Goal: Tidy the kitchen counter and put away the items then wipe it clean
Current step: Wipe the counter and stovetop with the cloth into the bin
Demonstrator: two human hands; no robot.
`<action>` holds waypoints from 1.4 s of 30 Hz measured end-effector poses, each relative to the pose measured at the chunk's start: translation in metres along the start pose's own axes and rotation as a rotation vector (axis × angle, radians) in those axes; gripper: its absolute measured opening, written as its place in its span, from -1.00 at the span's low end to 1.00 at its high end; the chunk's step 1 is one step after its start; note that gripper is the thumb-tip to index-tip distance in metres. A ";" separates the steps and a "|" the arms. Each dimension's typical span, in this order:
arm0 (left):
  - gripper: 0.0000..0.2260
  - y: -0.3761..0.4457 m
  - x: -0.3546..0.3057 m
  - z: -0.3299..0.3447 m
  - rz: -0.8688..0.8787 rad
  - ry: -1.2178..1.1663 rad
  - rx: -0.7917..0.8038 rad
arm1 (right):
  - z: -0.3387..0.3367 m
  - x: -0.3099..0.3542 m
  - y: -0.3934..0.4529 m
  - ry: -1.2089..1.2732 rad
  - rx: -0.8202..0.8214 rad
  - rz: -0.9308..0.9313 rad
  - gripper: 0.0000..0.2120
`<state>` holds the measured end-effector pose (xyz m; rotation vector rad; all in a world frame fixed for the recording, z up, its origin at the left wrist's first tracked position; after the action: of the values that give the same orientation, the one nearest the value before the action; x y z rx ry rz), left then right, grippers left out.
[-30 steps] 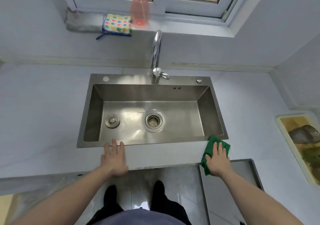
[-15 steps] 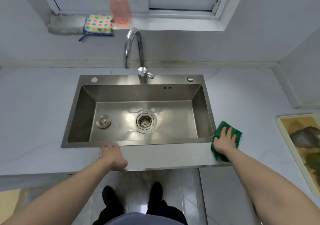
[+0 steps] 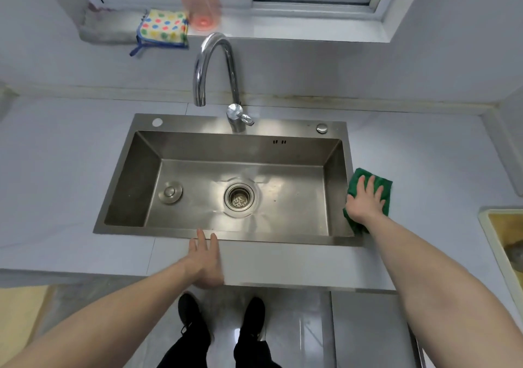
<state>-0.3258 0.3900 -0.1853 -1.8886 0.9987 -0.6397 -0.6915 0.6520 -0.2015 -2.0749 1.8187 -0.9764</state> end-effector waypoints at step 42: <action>-0.20 -0.035 0.008 0.010 0.133 0.040 -0.242 | 0.165 0.062 -0.195 0.074 -0.032 -0.137 -0.28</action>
<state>-0.3008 0.3984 -0.1593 -2.0034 1.2633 -0.4984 -0.4349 0.5926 -0.1964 -2.2366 1.7566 -1.0789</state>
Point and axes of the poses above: each hand's wrist, its own y-axis towards the middle knuckle, its own z-axis out of the palm, x = y × z, the point moved 10 cm from there along y, towards the middle knuckle, and after that the axes turned 11 degrees about y, right-handed, at the moved point
